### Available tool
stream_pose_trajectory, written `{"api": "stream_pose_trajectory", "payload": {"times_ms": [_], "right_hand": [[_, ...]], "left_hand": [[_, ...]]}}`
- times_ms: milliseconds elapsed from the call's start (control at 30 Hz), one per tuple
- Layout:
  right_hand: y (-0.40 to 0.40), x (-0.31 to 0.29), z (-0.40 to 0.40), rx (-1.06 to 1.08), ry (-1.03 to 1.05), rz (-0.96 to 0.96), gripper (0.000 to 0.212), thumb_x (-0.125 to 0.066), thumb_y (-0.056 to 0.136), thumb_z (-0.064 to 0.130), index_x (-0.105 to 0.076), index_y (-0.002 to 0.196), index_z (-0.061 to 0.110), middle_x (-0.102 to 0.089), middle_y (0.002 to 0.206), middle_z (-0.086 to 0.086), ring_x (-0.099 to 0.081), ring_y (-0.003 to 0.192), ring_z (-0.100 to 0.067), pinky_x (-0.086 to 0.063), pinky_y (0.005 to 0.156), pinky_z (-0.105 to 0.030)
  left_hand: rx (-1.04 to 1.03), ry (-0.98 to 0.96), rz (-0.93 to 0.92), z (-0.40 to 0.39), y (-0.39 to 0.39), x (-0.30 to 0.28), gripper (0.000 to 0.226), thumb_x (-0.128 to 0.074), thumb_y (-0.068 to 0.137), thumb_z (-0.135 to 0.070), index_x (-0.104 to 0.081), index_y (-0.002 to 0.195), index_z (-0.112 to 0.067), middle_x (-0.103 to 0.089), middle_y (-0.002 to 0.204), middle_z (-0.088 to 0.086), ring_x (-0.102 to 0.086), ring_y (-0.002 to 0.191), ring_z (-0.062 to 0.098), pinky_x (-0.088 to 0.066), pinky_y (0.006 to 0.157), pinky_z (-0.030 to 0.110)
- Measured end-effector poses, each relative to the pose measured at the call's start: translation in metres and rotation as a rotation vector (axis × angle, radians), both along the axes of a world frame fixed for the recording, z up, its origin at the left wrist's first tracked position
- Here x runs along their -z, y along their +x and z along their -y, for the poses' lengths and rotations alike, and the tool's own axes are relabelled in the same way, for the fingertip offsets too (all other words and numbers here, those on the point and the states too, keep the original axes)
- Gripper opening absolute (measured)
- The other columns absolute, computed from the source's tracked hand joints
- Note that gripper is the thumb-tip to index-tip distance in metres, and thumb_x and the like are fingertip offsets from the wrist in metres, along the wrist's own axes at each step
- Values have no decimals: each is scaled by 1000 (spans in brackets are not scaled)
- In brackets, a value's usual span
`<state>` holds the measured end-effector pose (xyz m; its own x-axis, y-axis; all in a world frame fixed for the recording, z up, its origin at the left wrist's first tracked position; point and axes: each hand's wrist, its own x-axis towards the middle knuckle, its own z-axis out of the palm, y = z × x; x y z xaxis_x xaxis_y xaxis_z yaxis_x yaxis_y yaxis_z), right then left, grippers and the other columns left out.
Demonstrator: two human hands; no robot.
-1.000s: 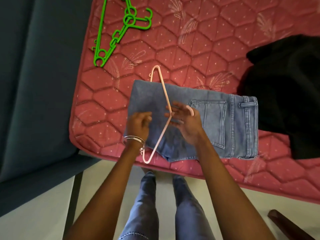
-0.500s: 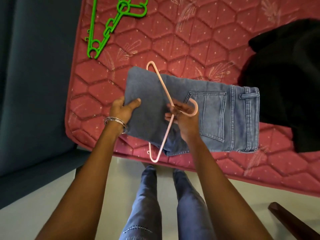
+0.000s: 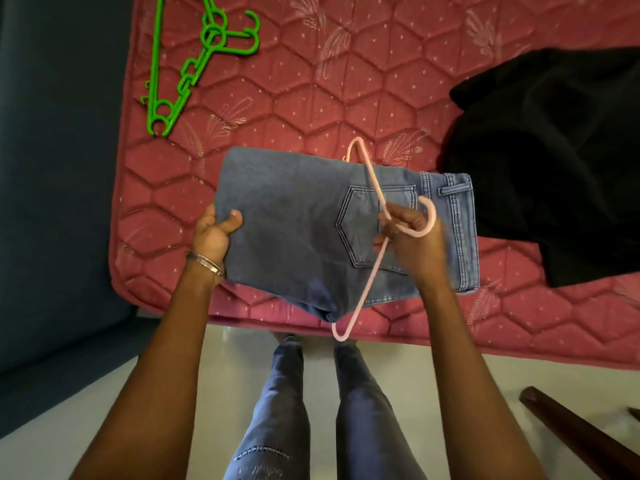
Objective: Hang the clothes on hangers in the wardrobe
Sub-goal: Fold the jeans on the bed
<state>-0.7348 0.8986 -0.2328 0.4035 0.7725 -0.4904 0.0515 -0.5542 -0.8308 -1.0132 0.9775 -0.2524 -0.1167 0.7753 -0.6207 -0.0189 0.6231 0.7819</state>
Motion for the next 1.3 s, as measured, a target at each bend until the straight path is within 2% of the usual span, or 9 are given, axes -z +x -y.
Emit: {"api": "stream_pose_trajectory", "payload": {"times_ms": [67, 133, 267, 467, 733, 867, 1000, 1100, 1300], "right_hand": [[-17, -3, -1, -115, 30, 141, 21, -59, 87, 11, -70, 104, 15, -63, 66, -6, -62, 52, -18, -57, 55, -48], [-23, -3, -5, -45, 46, 128, 16, -58, 88, 12, -70, 100, 14, -65, 59, -5, -64, 49, -19, -58, 52, -42], [-28, -14, -15, 90, 103, -8, 16, -59, 92, 3, -65, 89, 18, -64, 57, -7, -64, 47, -23, -57, 50, -40], [-32, -9, 0, -40, 92, 159, 18, -58, 93, 7, -68, 97, 22, -66, 61, -19, -67, 49, -21, -56, 50, -36], [-15, -11, -8, -24, 84, 143, 18, -60, 89, 9, -70, 102, 16, -67, 65, -16, -67, 52, -25, -57, 54, -36], [-16, -12, -9, -5, 95, 196, 19, -61, 90, 6, -68, 96, 23, -66, 63, -3, -66, 49, -16, -56, 52, -32], [-36, -12, -13, 92, 90, 106, 33, -62, 87, -3, -62, 80, 29, -63, 61, 7, -60, 47, -9, -55, 49, -29], [-48, -31, -18, 155, 150, 100, 35, -63, 86, -4, -62, 72, 29, -61, 56, 10, -58, 46, -11, -54, 45, -30], [-46, -79, -22, 219, 313, 205, 29, -66, 85, 0, -62, 74, 27, -64, 54, 11, -62, 47, -15, -55, 47, -32]], "left_hand": [[23, 38, 111, -4, 12, -6, 26, -48, 93, 3, -58, 102, -19, -72, 84, -13, -67, 73, 6, -56, 68, 25], [24, 48, 132, -4, 20, -8, 28, -47, 93, 4, -57, 101, -20, -72, 82, -14, -67, 74, 5, -57, 69, 24], [-1, -17, -23, 0, -2, 5, 25, -52, 92, 3, -57, 98, -21, -70, 80, -15, -64, 67, 0, -55, 68, 25], [-16, -117, -146, 10, -18, 21, 36, -51, 91, 4, -50, 122, -15, -59, 86, -7, -58, 60, 0, -51, 51, 16], [13, -134, -112, -1, -33, 37, 27, -52, 91, 2, -56, 104, -21, -61, 91, -4, -58, 73, 13, -51, 66, 28], [28, -175, -229, -2, -28, 47, 37, -53, 89, 4, -54, 122, -14, -61, 88, -3, -56, 72, 13, -51, 65, 27], [173, -238, -609, 9, -36, 70, 35, -65, 74, -21, -63, 105, -4, -68, 103, 19, -65, 90, 32, -53, 82, 45], [249, -253, -808, 11, -21, 65, 30, -59, 85, -12, -61, 110, 4, -63, 111, 28, -60, 102, 43, -46, 85, 45], [174, -316, -850, 10, -1, 69, 27, -52, 90, -9, -56, 115, -1, -60, 117, 27, -57, 109, 42, -44, 91, 44]]}}
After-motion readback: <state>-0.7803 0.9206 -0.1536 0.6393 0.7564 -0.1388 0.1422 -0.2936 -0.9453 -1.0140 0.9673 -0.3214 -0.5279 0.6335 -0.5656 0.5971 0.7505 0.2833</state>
